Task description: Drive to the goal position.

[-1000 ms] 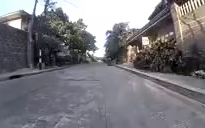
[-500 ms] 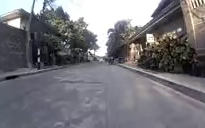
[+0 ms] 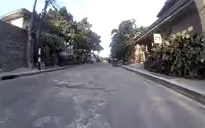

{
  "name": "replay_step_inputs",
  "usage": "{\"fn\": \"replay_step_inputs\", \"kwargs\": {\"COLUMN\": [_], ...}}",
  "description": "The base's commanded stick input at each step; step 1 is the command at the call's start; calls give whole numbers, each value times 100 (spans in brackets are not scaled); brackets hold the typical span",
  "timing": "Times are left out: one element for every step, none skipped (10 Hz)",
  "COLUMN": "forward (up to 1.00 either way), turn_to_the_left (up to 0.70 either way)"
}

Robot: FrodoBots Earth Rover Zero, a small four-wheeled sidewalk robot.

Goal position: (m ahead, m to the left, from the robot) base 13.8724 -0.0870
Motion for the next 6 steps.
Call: {"fn": "replay_step_inputs", "kwargs": {"forward": [100,100,100,100,100,100], "turn_to_the_left": [-1,-1,-1,-10,-41,-41]}}
